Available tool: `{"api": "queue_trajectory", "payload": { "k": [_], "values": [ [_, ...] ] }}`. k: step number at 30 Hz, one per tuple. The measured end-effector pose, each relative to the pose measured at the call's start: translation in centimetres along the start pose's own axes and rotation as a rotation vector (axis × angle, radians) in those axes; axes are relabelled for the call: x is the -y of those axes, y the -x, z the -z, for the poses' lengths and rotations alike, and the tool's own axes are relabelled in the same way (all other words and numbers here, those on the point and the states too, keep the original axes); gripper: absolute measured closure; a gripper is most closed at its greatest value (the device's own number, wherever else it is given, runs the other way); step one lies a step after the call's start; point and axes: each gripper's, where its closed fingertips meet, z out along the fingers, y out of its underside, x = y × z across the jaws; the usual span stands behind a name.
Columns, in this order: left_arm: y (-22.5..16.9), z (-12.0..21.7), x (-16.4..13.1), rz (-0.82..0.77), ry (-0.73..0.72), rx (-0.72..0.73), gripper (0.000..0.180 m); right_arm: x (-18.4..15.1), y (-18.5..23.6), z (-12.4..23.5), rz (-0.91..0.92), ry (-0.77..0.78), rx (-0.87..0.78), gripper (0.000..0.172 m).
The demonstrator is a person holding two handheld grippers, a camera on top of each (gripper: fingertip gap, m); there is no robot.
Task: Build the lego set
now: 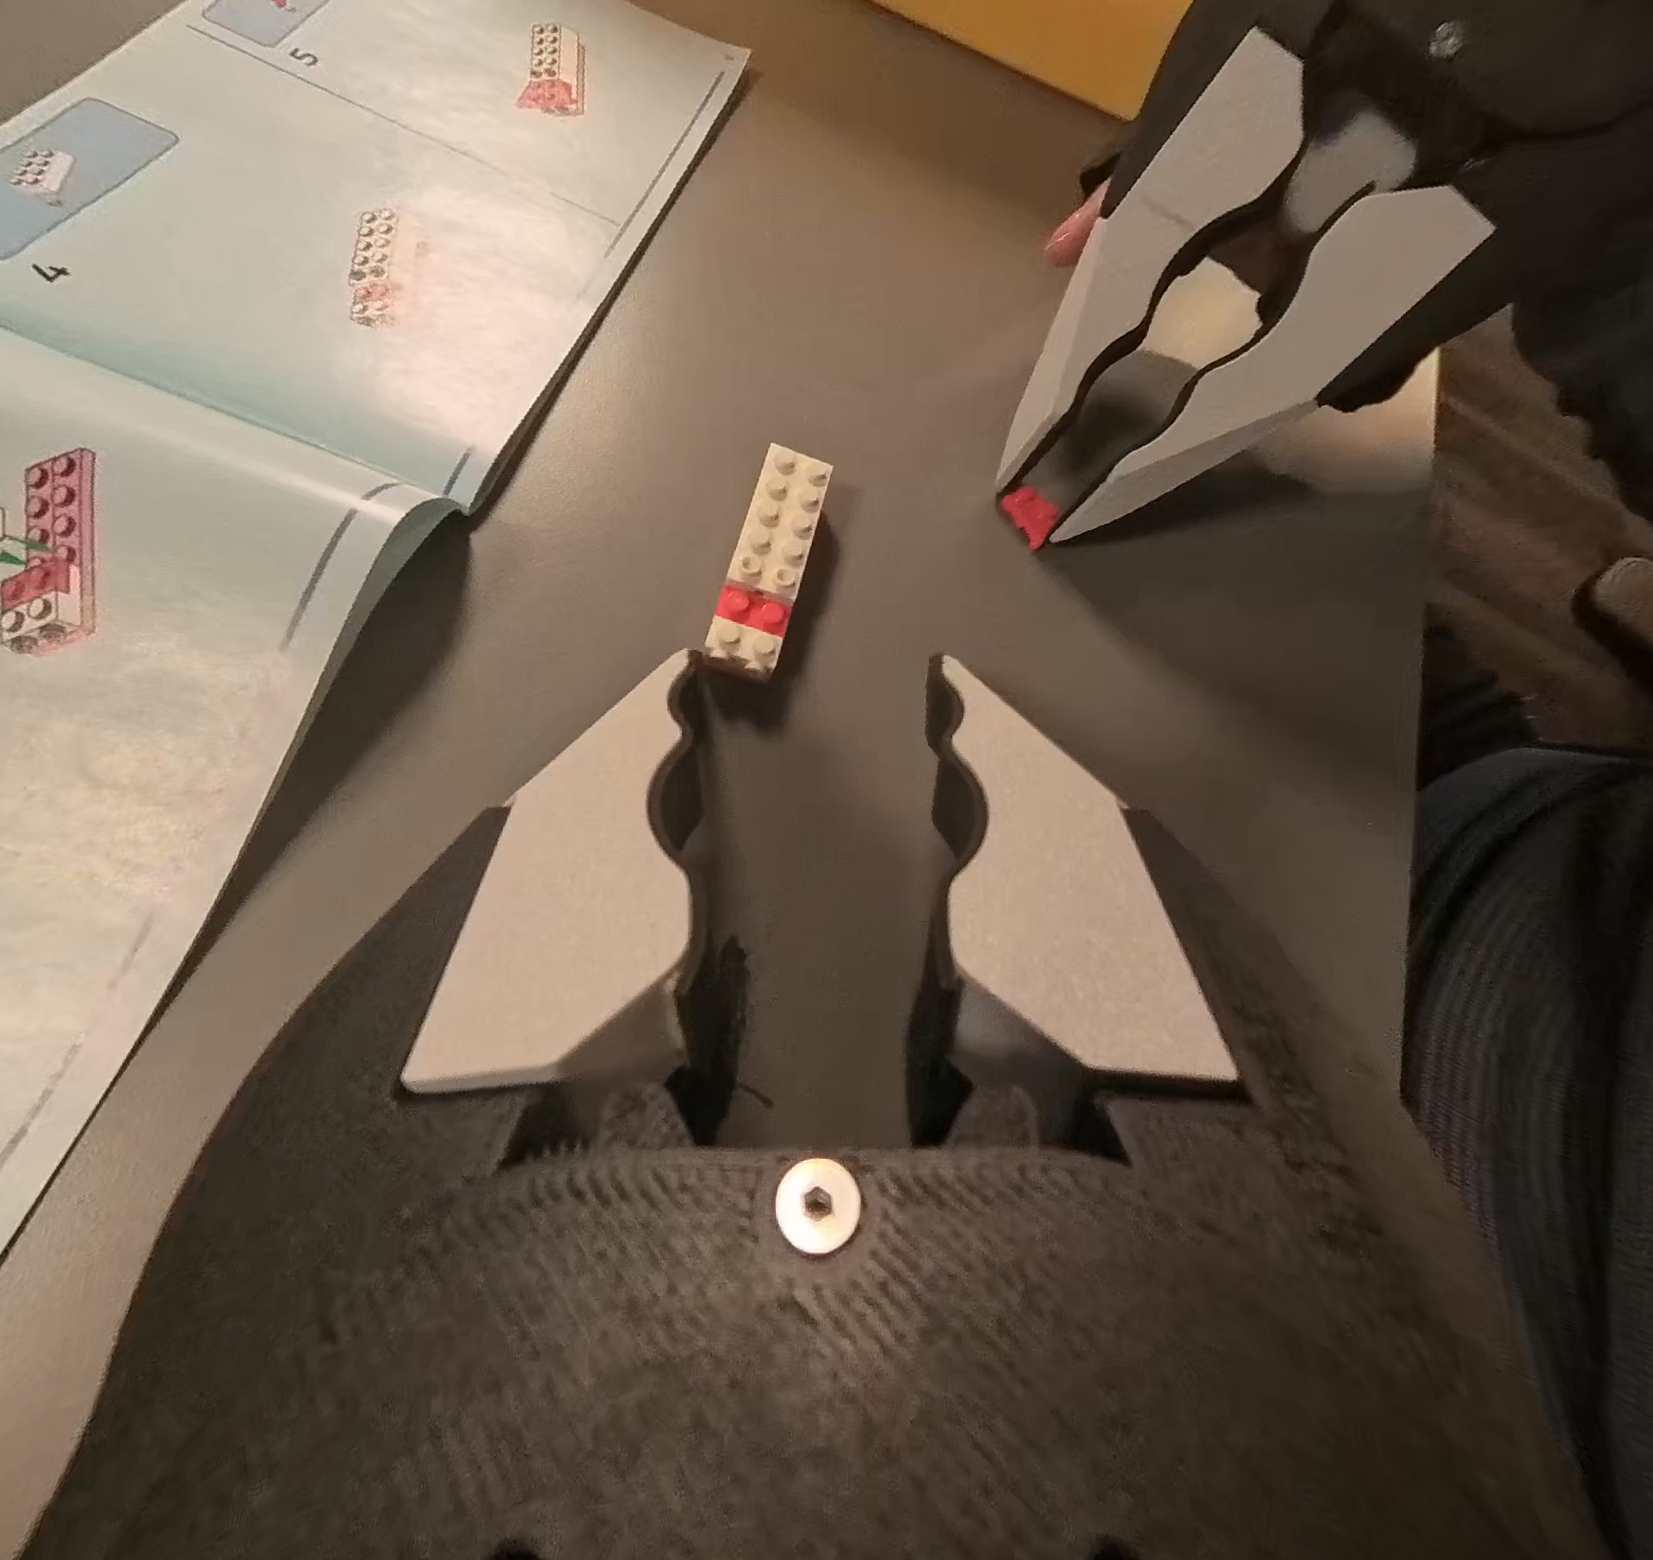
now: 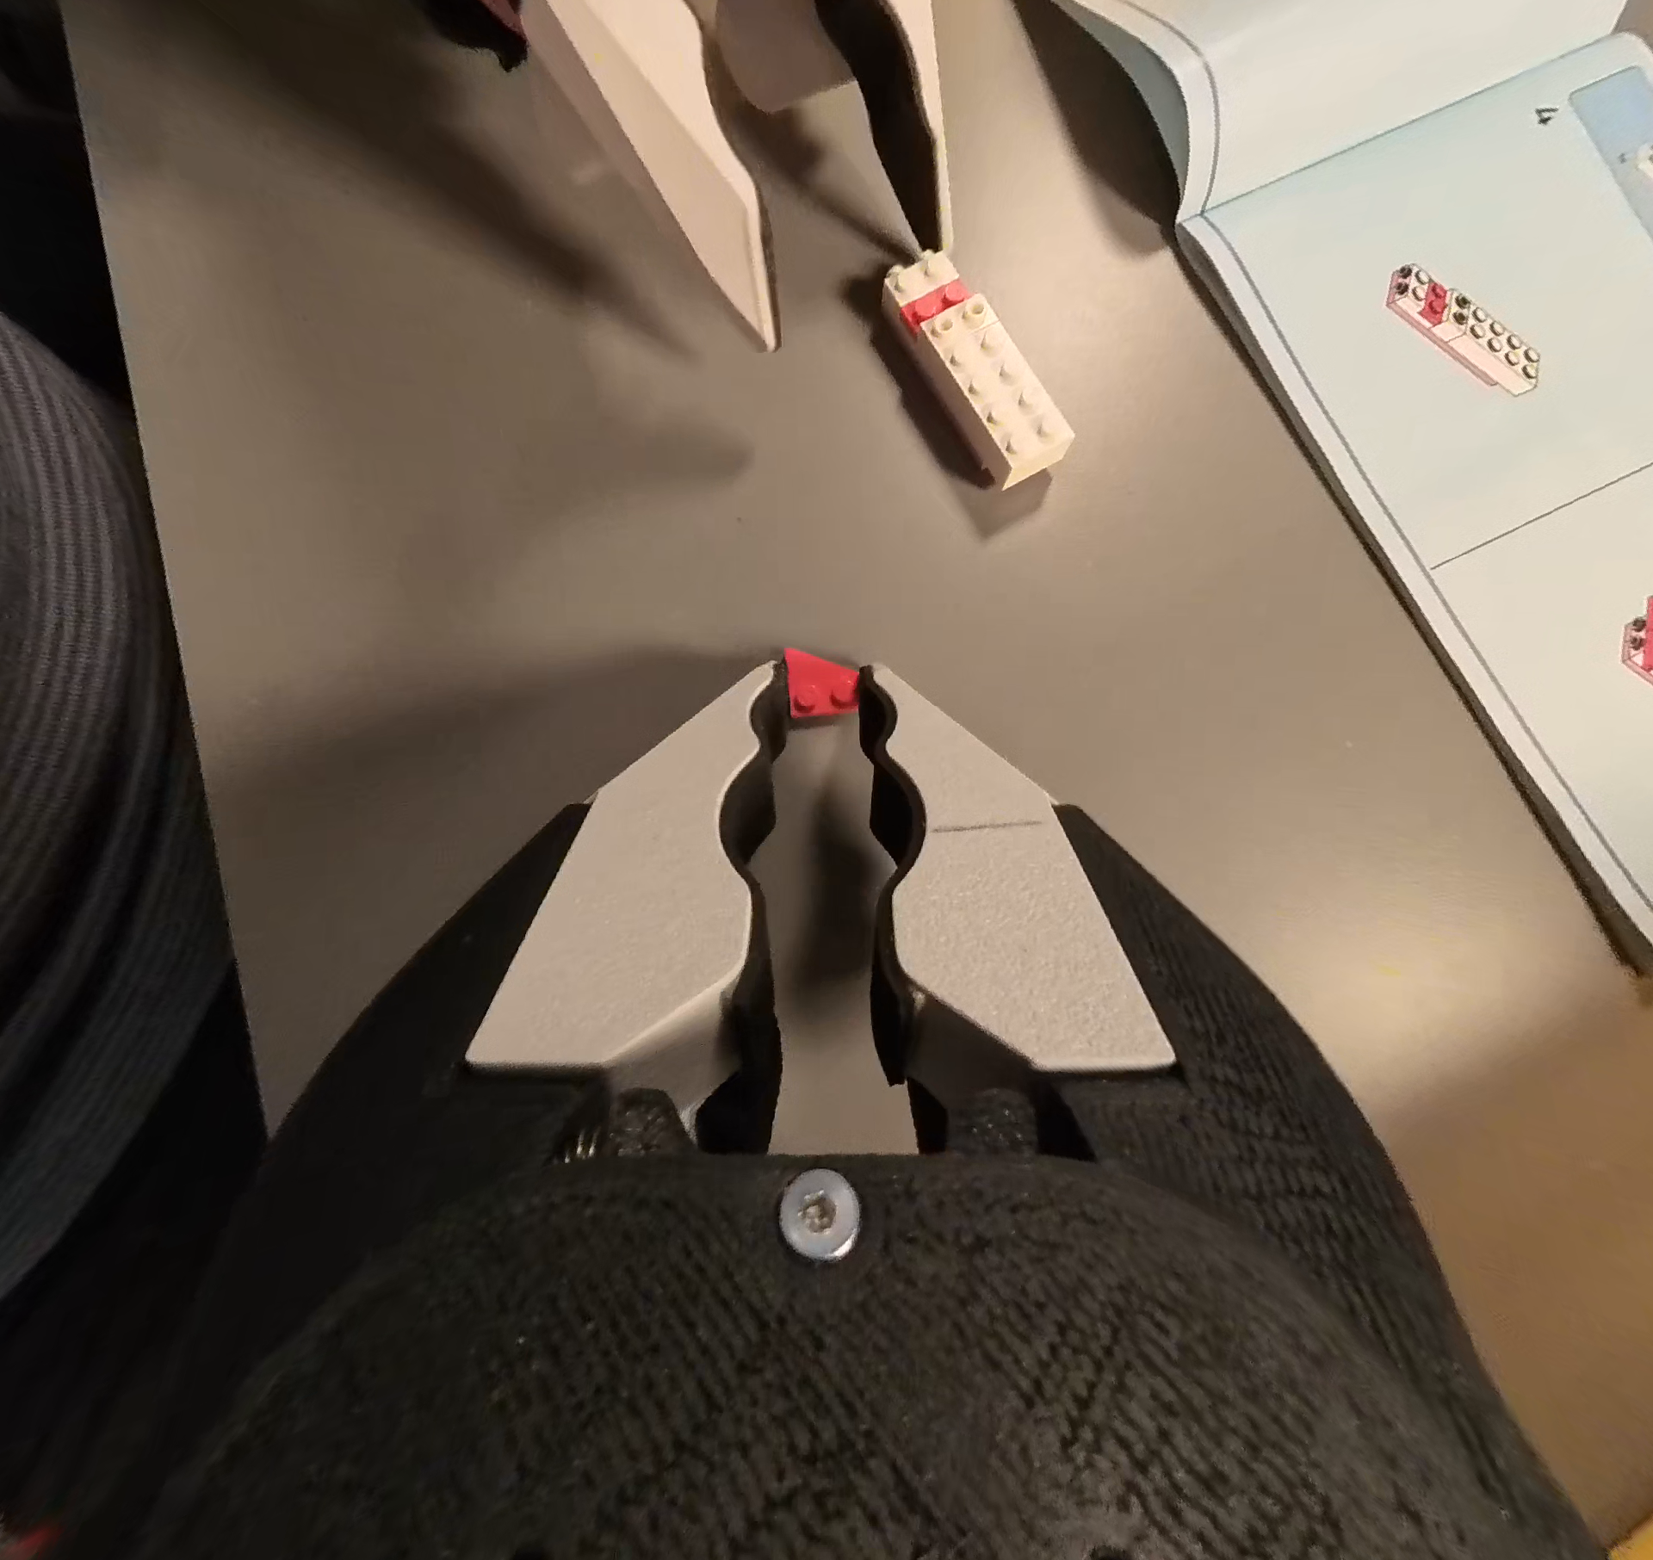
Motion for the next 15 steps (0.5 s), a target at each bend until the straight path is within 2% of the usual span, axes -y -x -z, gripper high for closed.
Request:
{"api": "queue_trajectory", "payload": {
  "k": [6, 15],
  "values": [
    [-0.6, -0.3, 0.0, 0.004, 0.002, -0.011, 0.131, 0.2, -0.6, 0.2, -0.034, -0.036, -0.053, 0.158],
    [-6.5, -1.7, 0.8, 0.014, -0.004, -0.263, 0.134, 0.6, -1.2, 0.6, -0.026, -0.074, -0.101, 0.158]
  ]
}}
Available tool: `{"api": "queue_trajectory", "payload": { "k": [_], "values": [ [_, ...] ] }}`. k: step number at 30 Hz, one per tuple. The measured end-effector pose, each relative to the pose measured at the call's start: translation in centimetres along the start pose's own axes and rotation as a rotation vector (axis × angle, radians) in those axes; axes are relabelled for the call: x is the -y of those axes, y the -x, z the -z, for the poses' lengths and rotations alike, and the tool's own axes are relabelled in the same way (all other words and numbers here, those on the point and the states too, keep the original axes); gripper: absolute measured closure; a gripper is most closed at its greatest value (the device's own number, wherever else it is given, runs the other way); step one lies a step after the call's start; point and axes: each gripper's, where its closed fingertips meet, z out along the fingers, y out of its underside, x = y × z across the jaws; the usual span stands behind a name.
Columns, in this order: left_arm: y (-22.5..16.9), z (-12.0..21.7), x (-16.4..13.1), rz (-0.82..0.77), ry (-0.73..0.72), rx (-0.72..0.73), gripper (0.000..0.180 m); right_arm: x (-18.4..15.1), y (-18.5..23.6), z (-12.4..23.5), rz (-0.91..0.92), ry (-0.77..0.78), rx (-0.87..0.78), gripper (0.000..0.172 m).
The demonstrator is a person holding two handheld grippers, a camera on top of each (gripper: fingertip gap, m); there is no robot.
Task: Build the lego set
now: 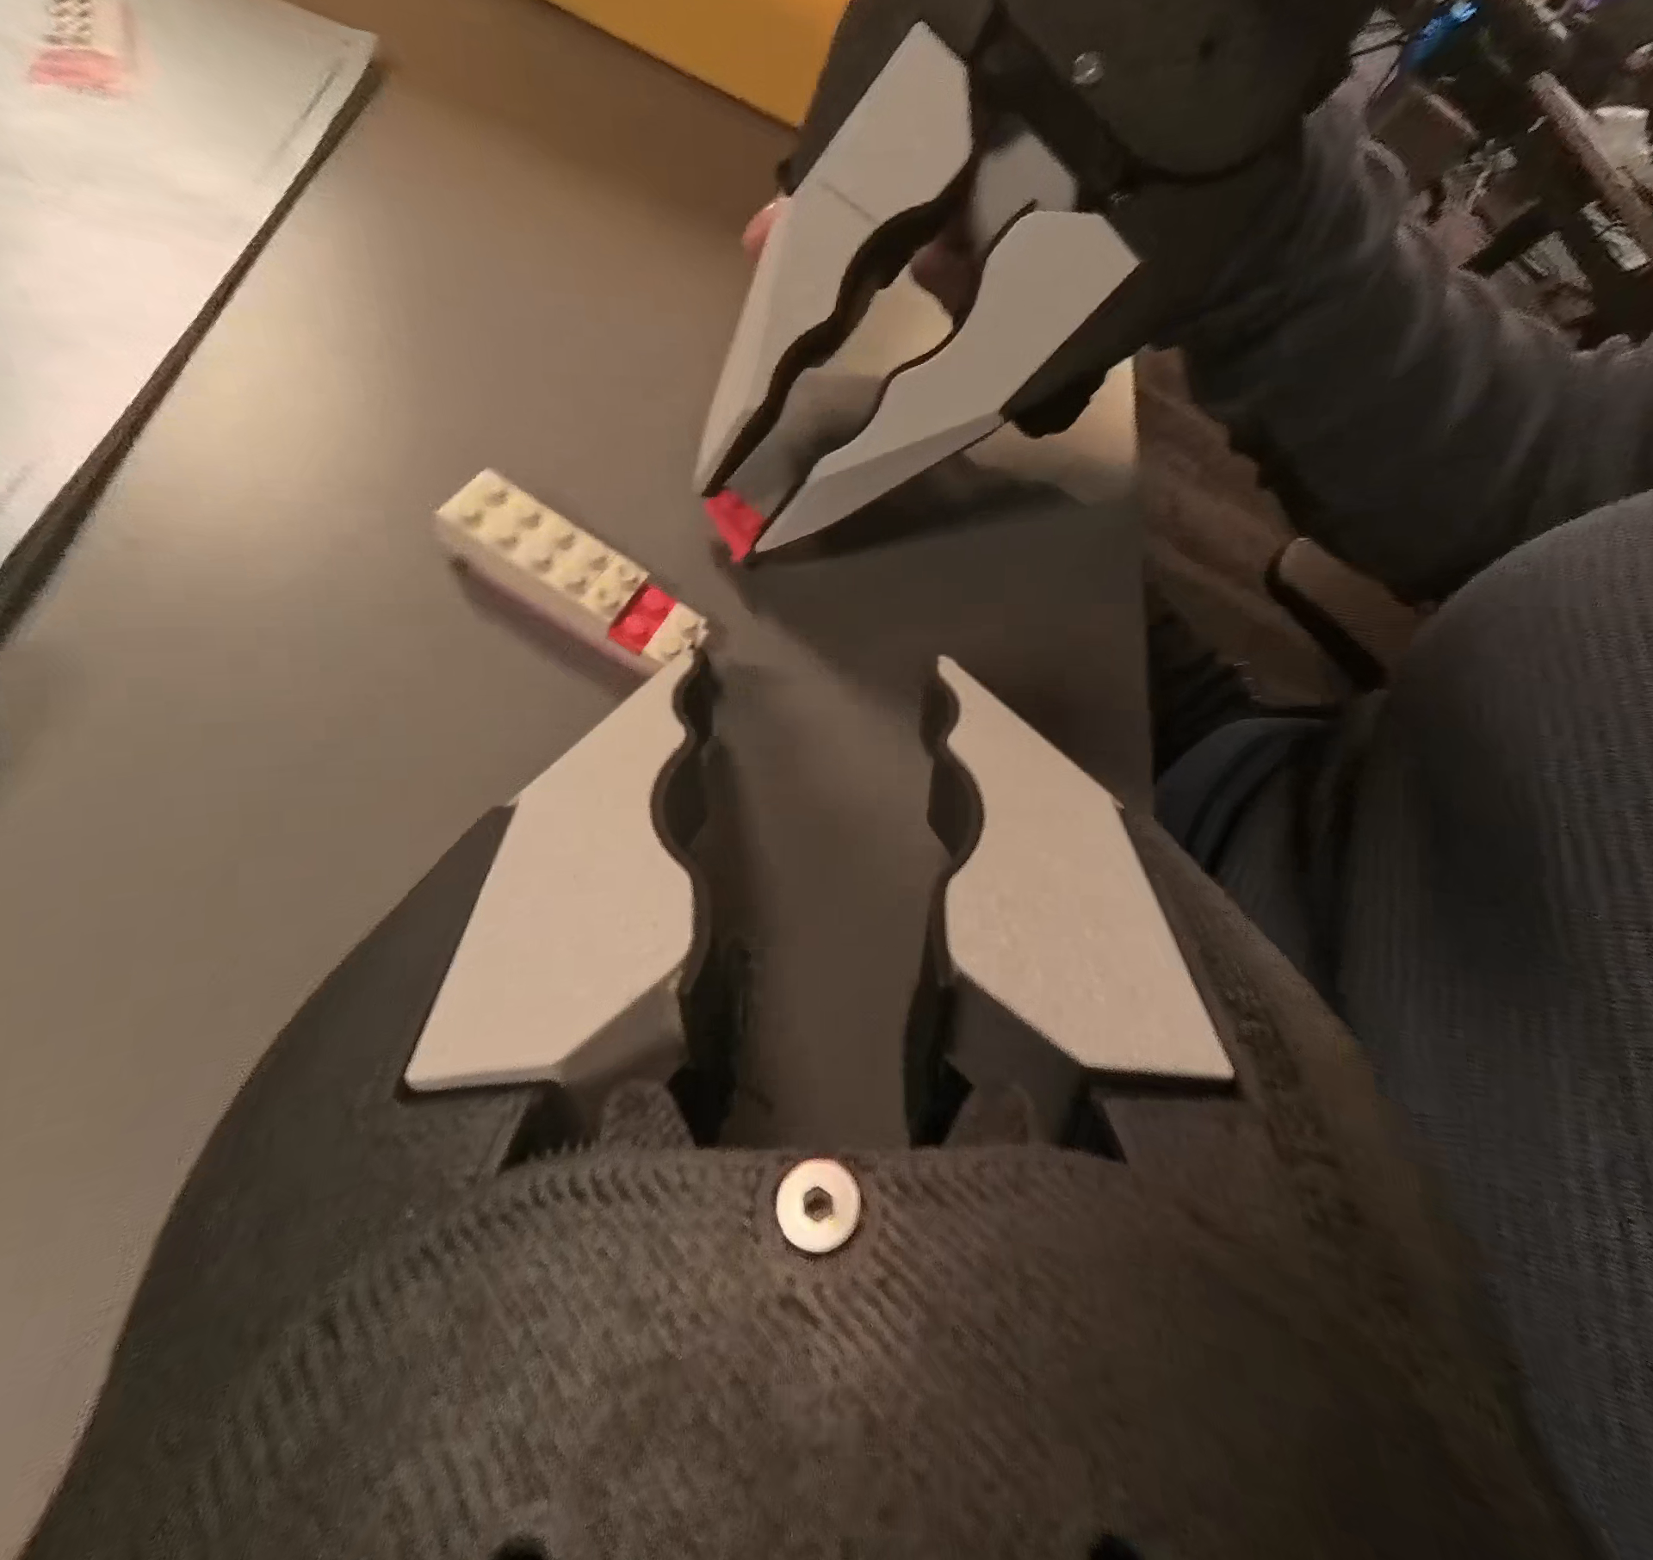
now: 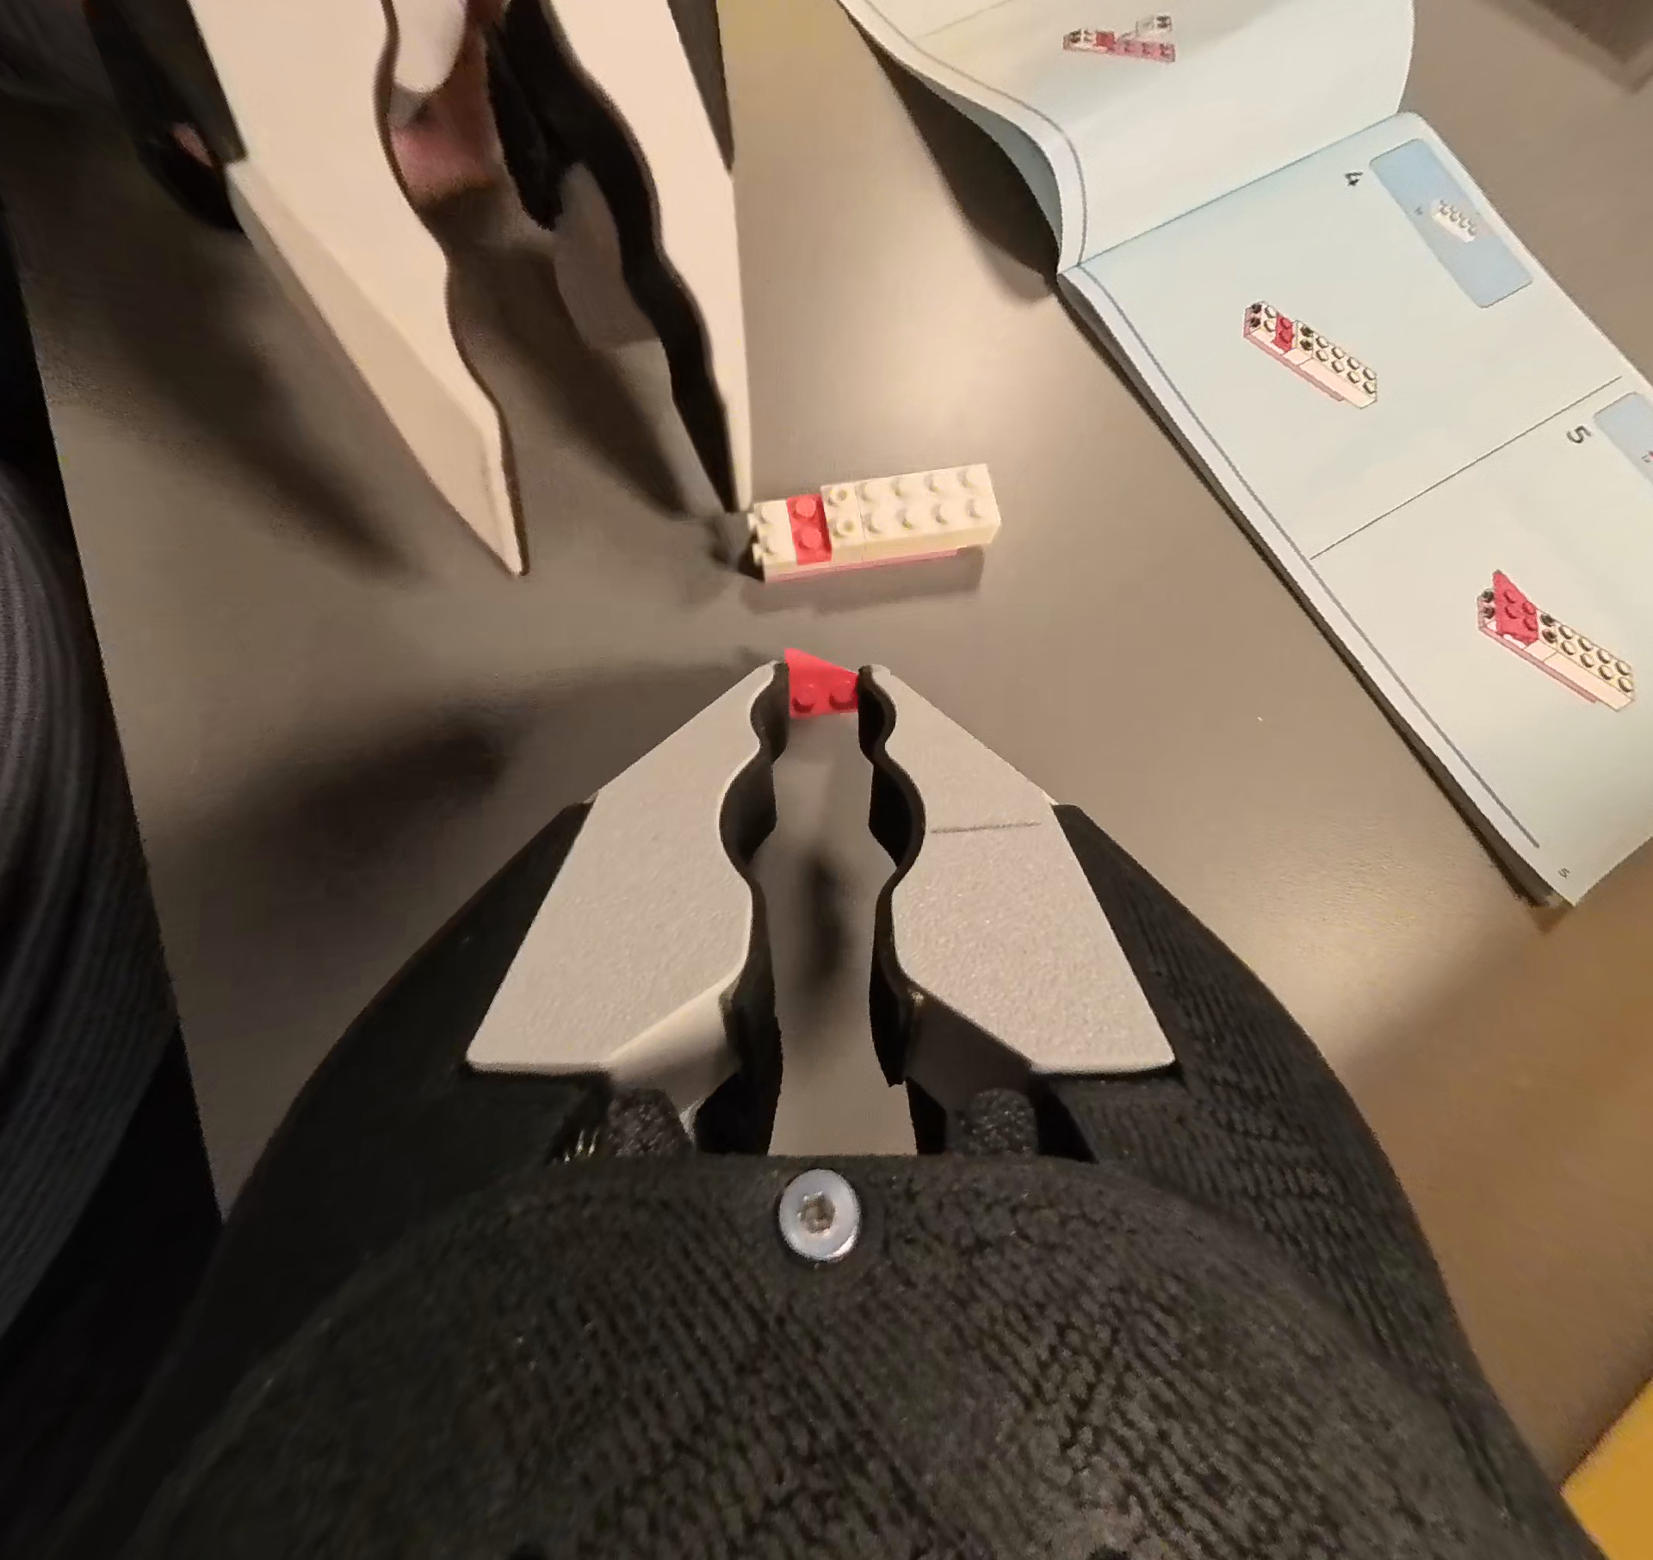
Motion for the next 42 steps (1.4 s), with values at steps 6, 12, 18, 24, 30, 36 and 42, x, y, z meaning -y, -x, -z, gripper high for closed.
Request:
{"api": "queue_trajectory", "payload": {
  "k": [6, 12, 18, 24, 30, 36, 42],
  "values": [
    [1.2, 1.0, 1.0, -0.061, -0.063, 0.092, 0.142, 0.9, 1.2, -0.1, -0.004, -0.038, 0.056, 0.158],
    [0.6, 2.0, 0.7, -0.191, -0.075, 0.102, 0.149, 3.1, 2.8, -0.9, 0.076, -0.121, 0.098, 0.158],
    [0.0, 2.0, 0.6, 0.016, -0.100, -0.031, 0.160, 5.6, 3.0, -0.4, 0.308, -0.264, 0.000, 0.158],
    [-0.7, 2.8, 1.9, 0.248, -0.183, -0.230, 0.170, 6.7, 3.1, 0.1, 0.494, -0.316, -0.107, 0.158],
    [0.0, 3.4, 2.5, 0.350, -0.239, -0.271, 0.171, 6.6, 3.0, 0.1, 0.538, -0.310, -0.123, 0.158],
    [-0.3, 2.9, 2.2, 0.316, -0.207, -0.261, 0.178, 6.5, 3.2, -0.1, 0.553, -0.302, -0.116, 0.158],
    [-0.1, 2.8, 1.7, 0.314, -0.170, -0.258, 0.179, 6.2, 3.3, -0.4, 0.547, -0.310, -0.092, 0.158]
  ]
}}
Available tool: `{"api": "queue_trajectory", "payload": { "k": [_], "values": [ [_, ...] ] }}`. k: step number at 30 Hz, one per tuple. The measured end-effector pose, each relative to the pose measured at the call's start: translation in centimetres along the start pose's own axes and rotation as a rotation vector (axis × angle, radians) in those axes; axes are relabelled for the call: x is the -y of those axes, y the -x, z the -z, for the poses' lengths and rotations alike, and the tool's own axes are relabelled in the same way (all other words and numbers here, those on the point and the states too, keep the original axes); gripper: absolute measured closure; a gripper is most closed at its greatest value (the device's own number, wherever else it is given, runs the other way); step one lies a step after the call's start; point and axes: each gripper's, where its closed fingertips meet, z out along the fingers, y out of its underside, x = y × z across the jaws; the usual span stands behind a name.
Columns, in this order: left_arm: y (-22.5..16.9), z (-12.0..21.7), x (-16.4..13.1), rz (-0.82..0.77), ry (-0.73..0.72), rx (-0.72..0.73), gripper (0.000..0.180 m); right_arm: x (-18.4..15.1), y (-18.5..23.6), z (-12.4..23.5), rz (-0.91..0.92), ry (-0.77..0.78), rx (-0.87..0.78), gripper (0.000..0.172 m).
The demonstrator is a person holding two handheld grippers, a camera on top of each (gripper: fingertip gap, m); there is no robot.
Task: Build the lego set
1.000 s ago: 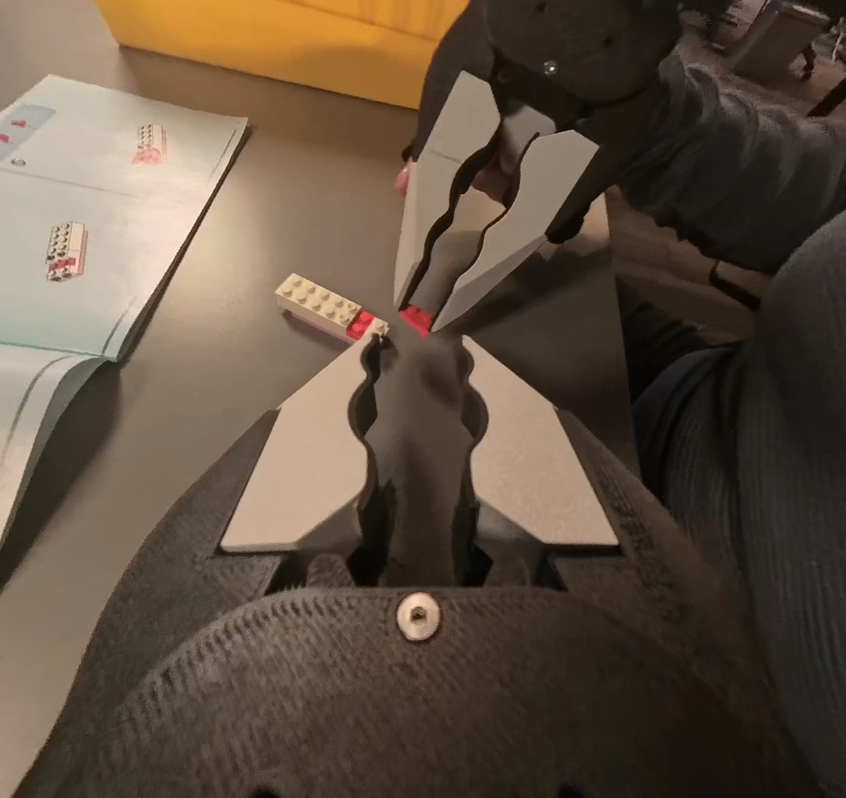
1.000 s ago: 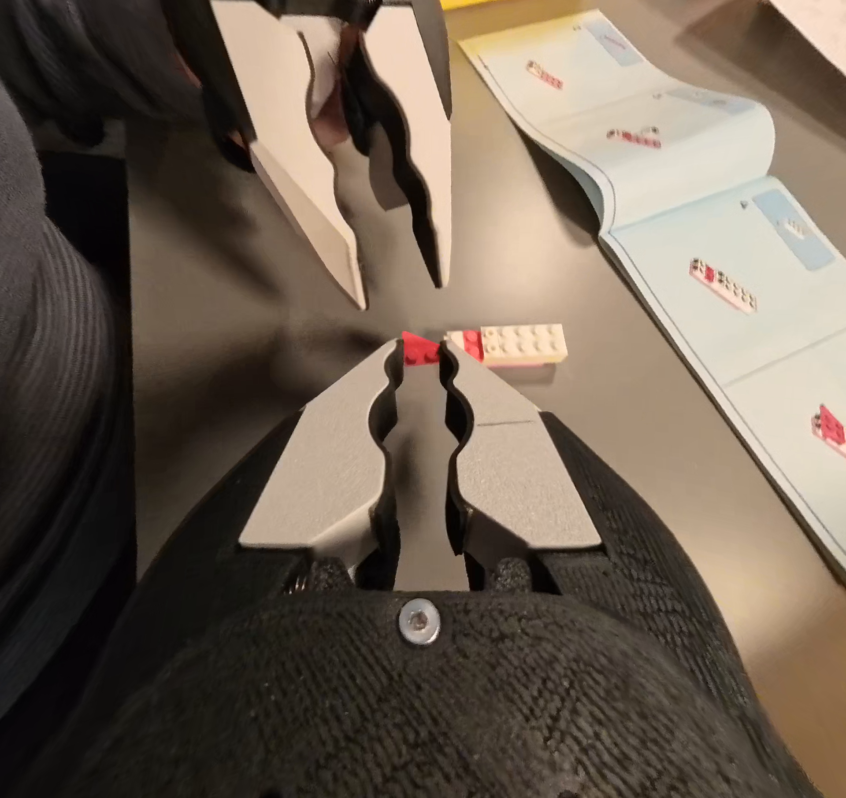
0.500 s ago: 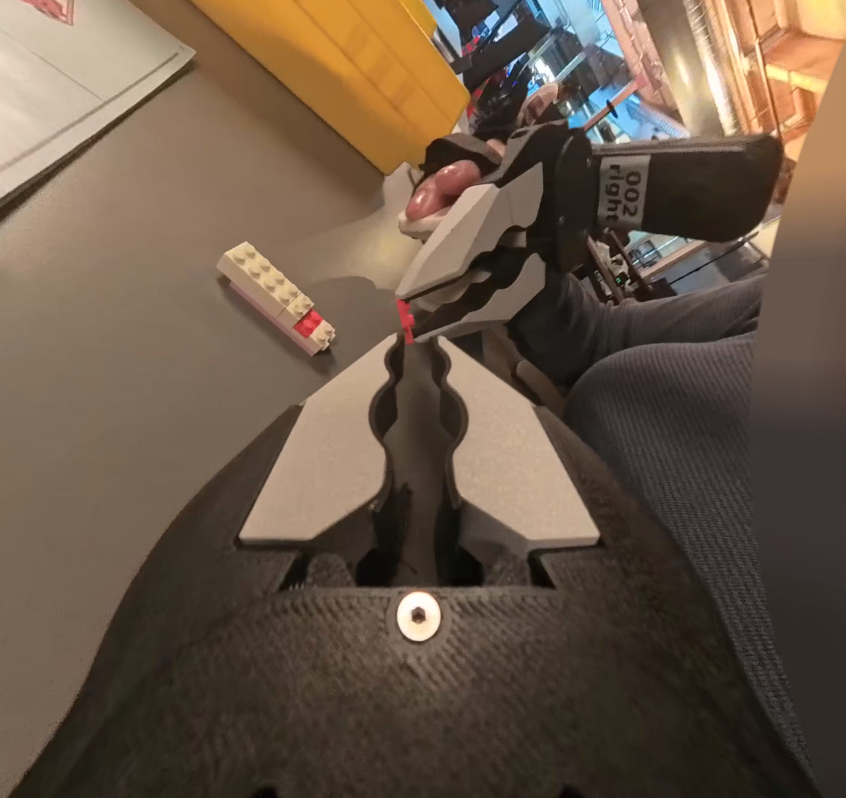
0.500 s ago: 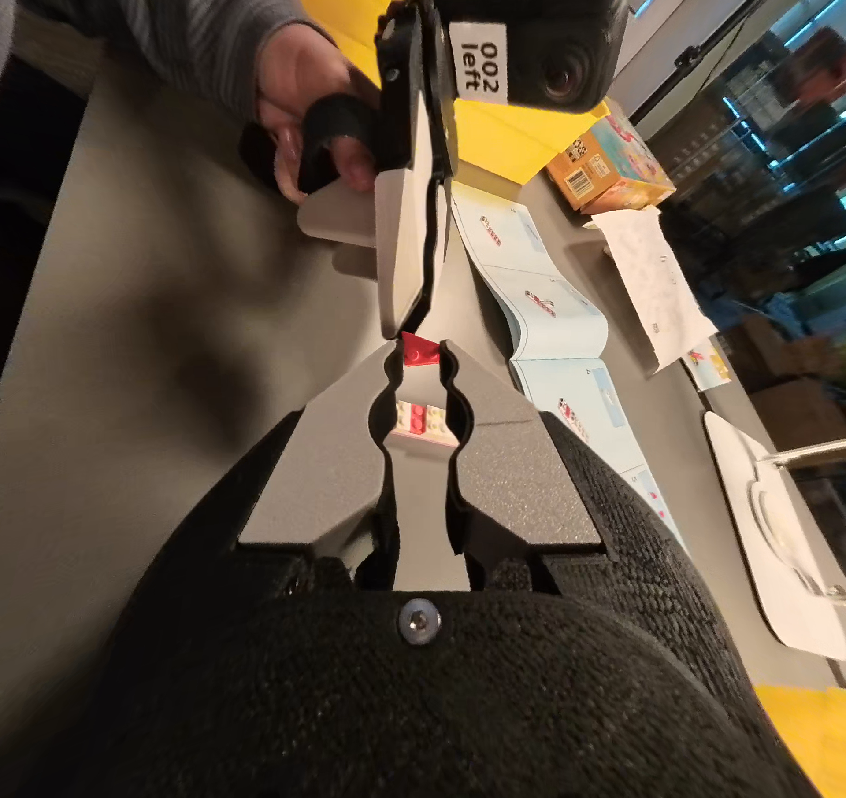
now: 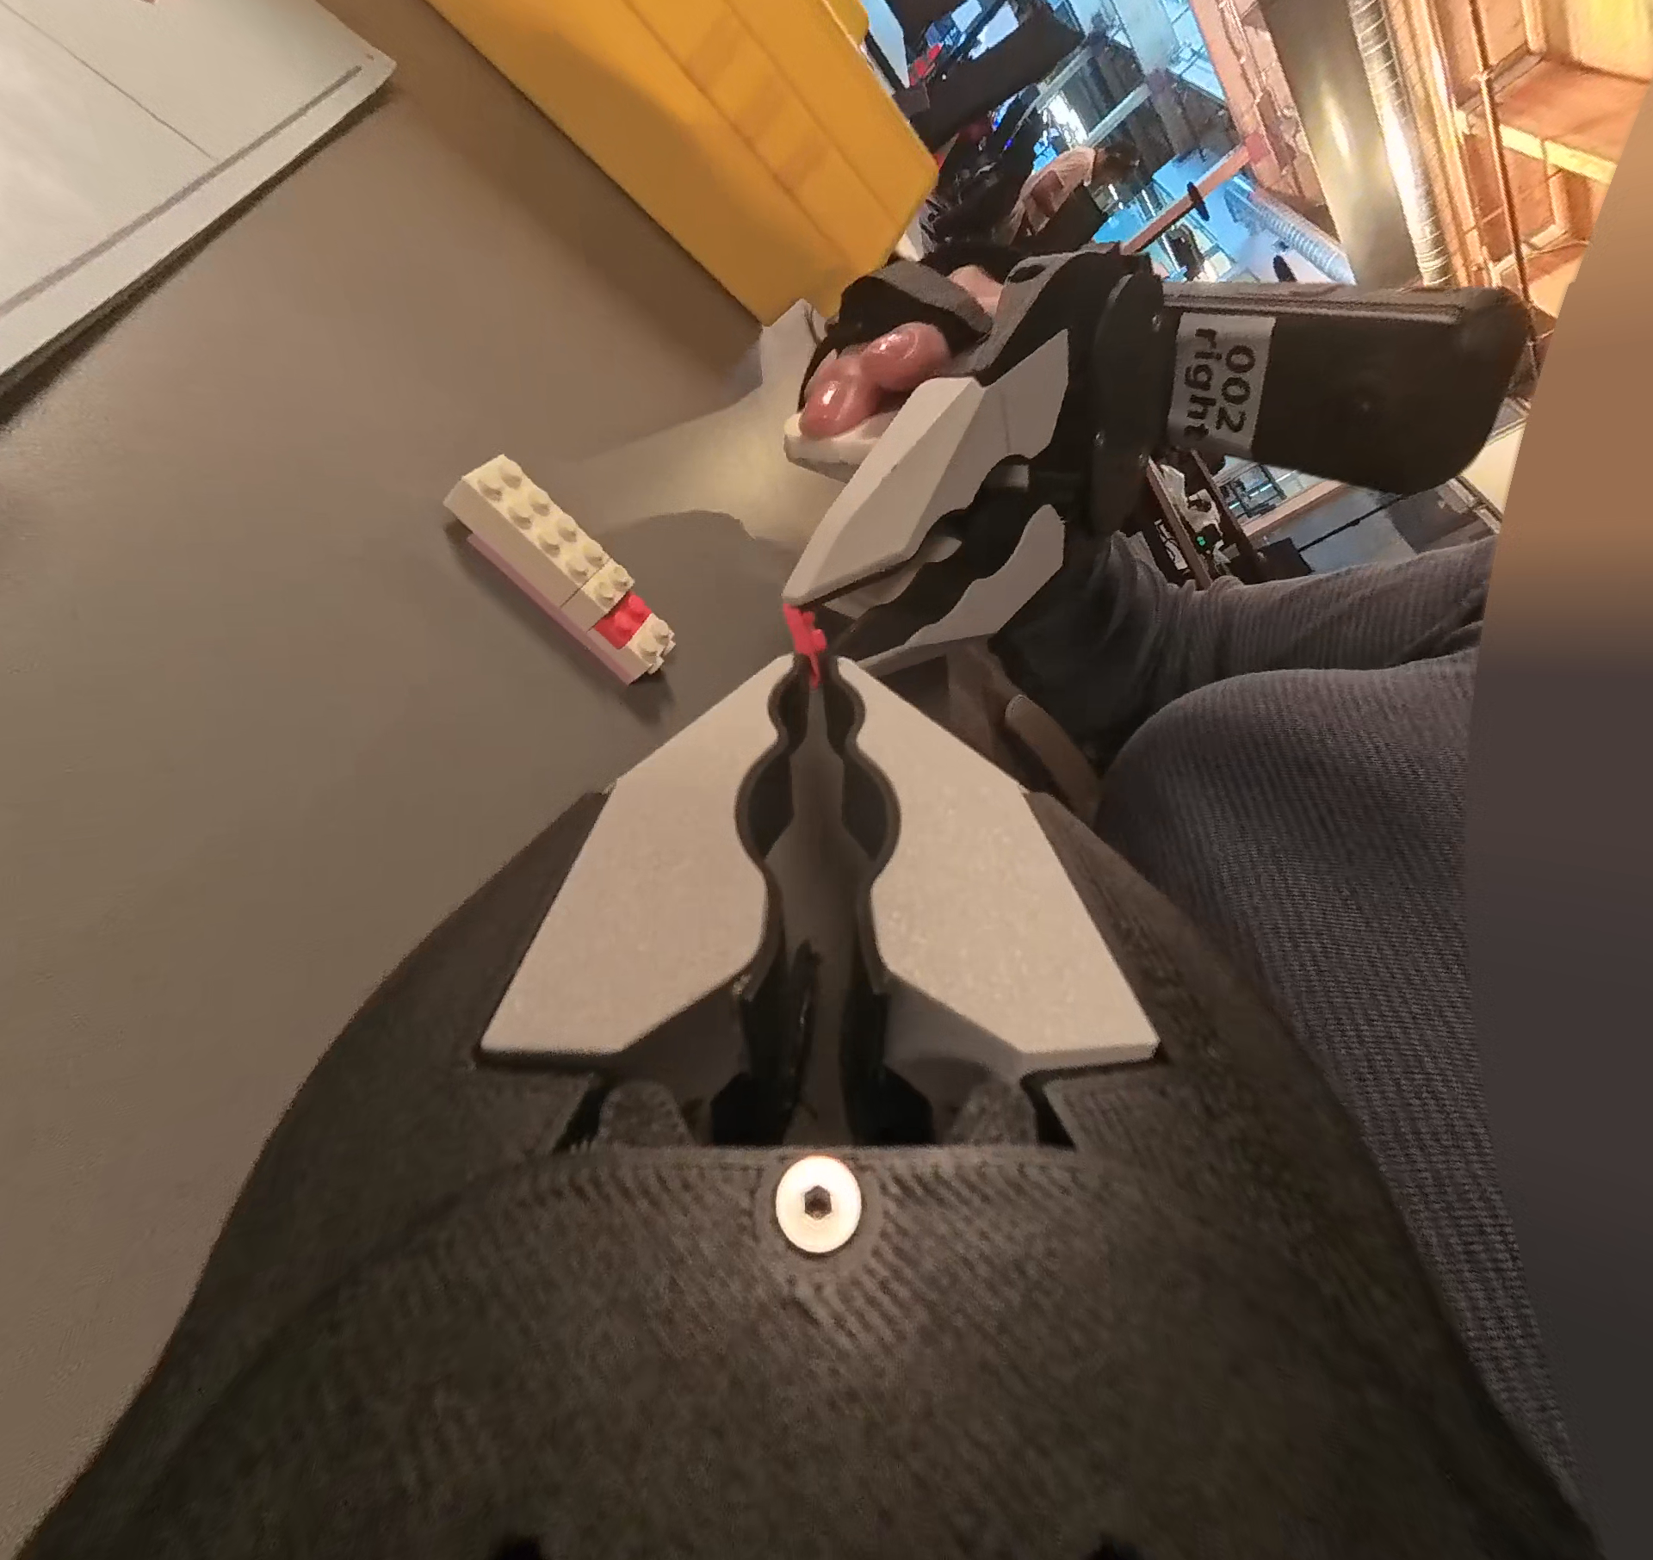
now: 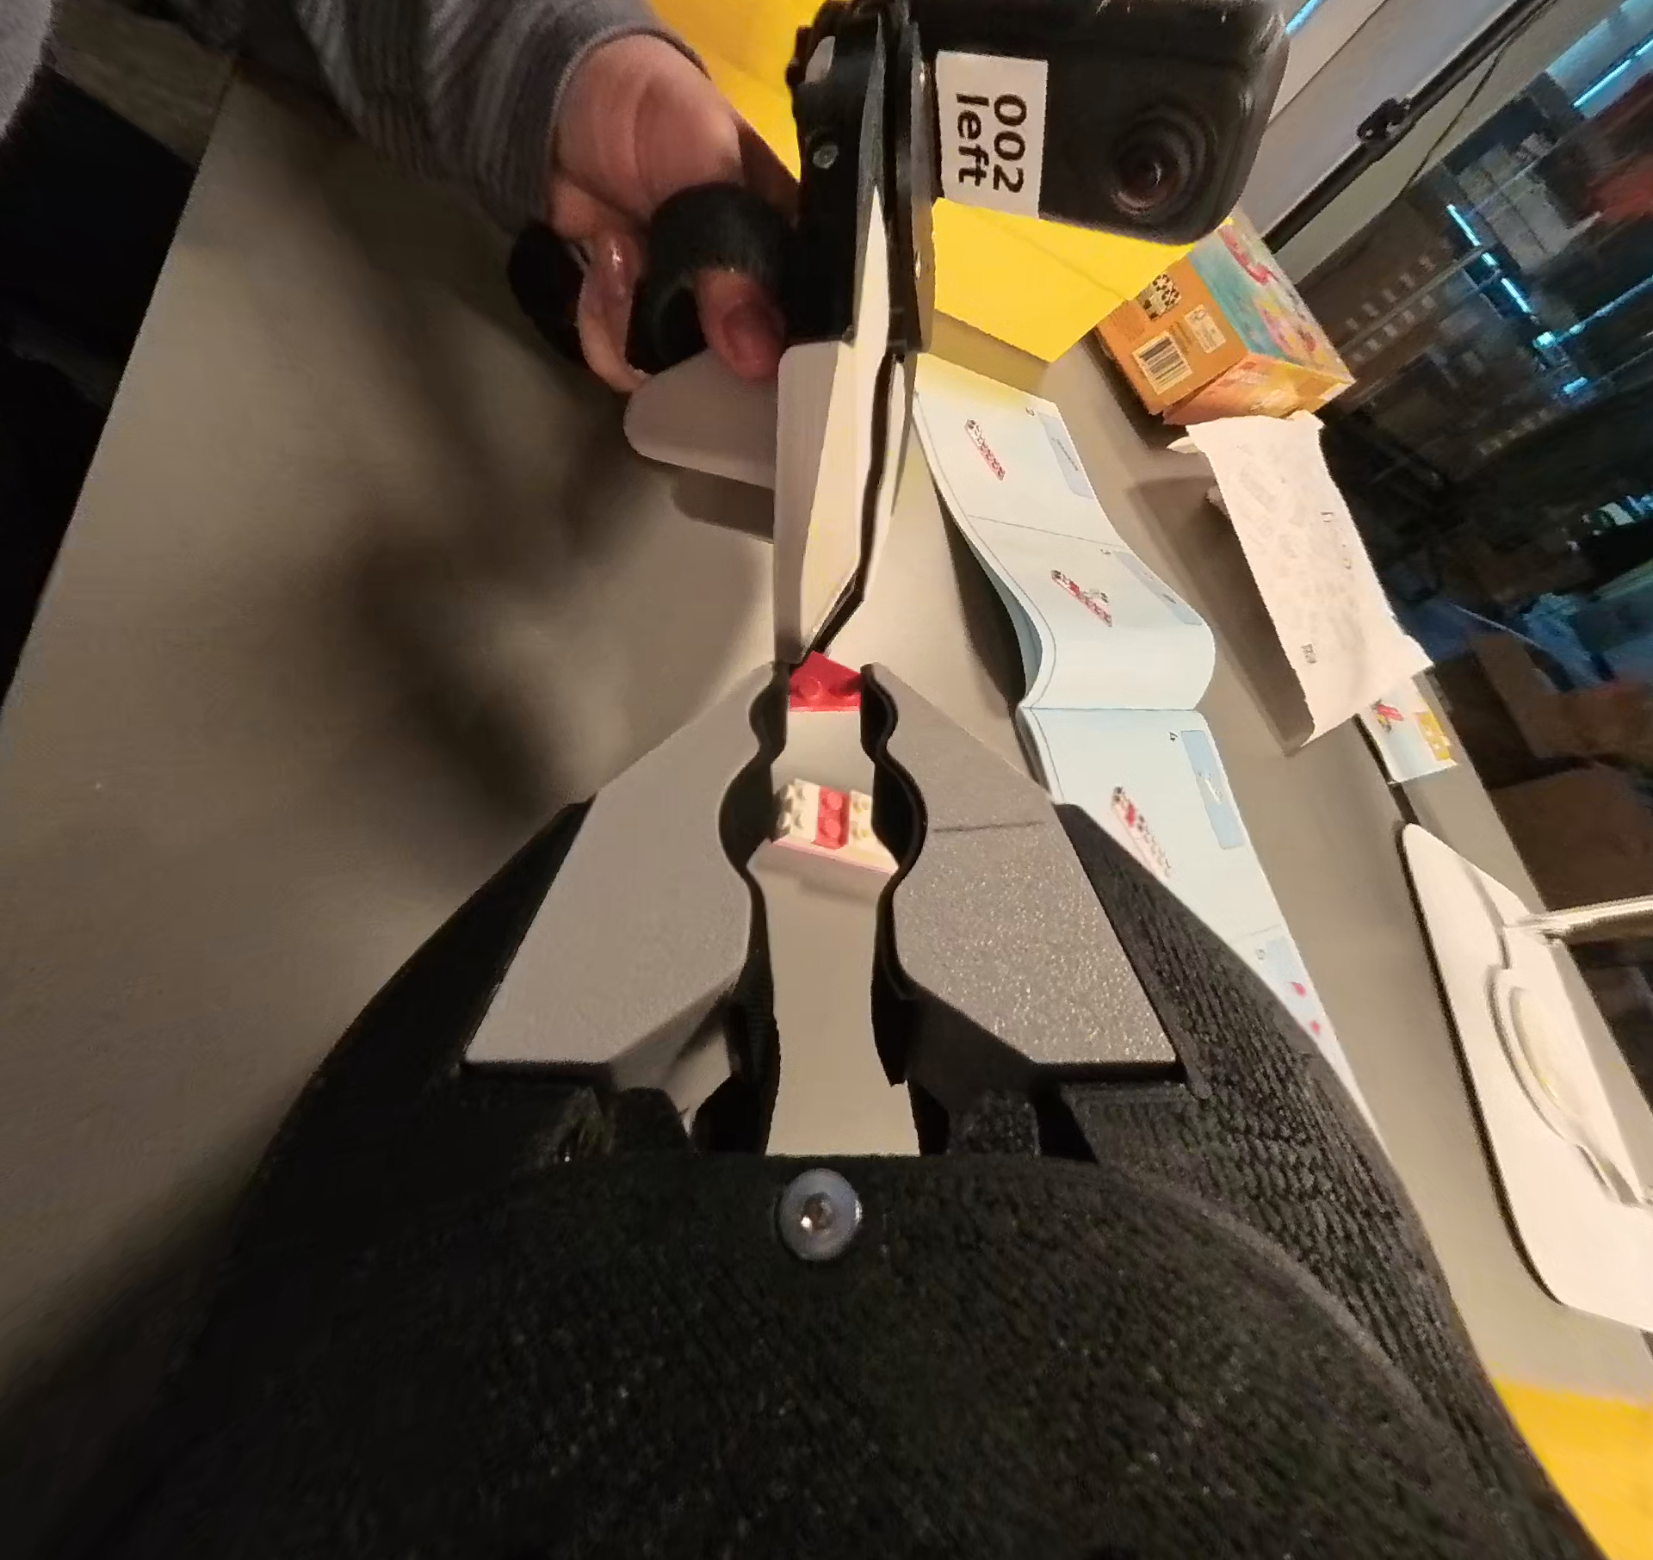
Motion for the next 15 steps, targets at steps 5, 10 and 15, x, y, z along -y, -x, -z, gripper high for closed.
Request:
{"api": "queue_trajectory", "payload": {
  "k": [5, 10, 15],
  "values": [
    [1.3, 0.4, 0.1, 0.016, -0.003, 0.067, 0.179, -2.8, -0.7, -0.5, -0.176, 0.055, 0.057, 0.113],
    [1.9, 0.6, 0.1, 0.061, -0.001, 0.073, 0.179, -5.9, -1.5, -1.6, -0.333, 0.161, 0.159, 0.072],
    [2.2, 0.5, 0.0, 0.072, 0.005, 0.085, 0.179, -6.1, -0.9, -2.2, -0.420, 0.186, 0.280, 0.078]
  ]
}}
